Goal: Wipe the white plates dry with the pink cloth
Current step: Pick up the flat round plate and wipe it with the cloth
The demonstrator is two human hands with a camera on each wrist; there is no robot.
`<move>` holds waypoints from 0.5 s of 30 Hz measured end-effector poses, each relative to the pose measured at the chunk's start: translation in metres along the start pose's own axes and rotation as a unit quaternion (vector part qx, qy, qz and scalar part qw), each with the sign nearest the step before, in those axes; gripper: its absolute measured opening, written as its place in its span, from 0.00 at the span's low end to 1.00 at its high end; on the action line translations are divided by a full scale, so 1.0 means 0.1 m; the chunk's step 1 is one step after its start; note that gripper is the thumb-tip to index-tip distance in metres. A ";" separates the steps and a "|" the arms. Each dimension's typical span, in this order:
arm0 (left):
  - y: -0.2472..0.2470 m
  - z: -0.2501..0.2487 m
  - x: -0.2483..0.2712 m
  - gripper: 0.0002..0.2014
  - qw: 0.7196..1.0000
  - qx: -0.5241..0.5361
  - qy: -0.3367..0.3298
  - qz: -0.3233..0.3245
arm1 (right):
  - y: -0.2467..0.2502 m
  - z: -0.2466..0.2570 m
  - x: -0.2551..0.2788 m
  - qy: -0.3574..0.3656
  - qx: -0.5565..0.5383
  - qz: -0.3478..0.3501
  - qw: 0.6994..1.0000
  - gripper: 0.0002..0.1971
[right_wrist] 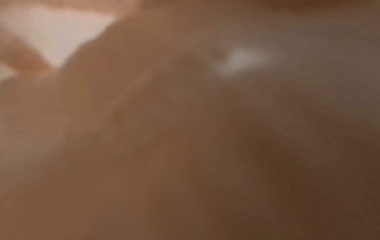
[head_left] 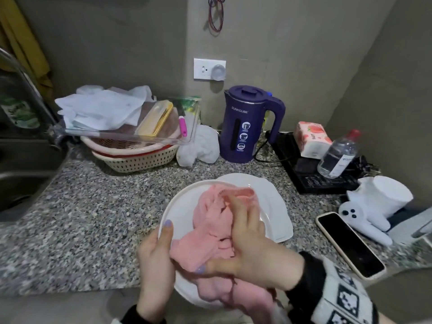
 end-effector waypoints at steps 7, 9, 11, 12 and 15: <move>-0.01 -0.07 0.10 0.21 0.997 -0.038 0.038 0.054 | 0.34 -0.27 0.28 0.087 -0.036 0.073 0.993 0.57; -0.01 -0.04 0.10 0.20 0.995 -0.034 0.052 0.073 | 0.29 -0.33 0.30 0.128 0.009 0.061 0.990 0.61; -0.09 -0.03 0.14 0.17 0.991 -0.013 0.068 0.113 | 0.08 -0.31 0.27 0.172 0.139 0.028 0.975 0.57; -0.14 -0.02 0.15 0.16 0.988 -0.003 0.071 0.135 | -0.05 -0.29 0.27 0.176 0.218 0.025 0.960 0.57; -0.23 0.03 0.19 0.19 0.982 -0.001 0.075 0.173 | -0.08 -0.11 0.33 0.194 0.251 -0.013 0.948 0.39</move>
Point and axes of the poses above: each hand's wrist, its own x-axis away from the middle knuckle, its own y-axis out of the back of the hand, z = x × y, the point moved 9 cm from there along -x, towards the middle knuckle, and after that the axes turned 13 degrees about -y, right-handed, at the moved point
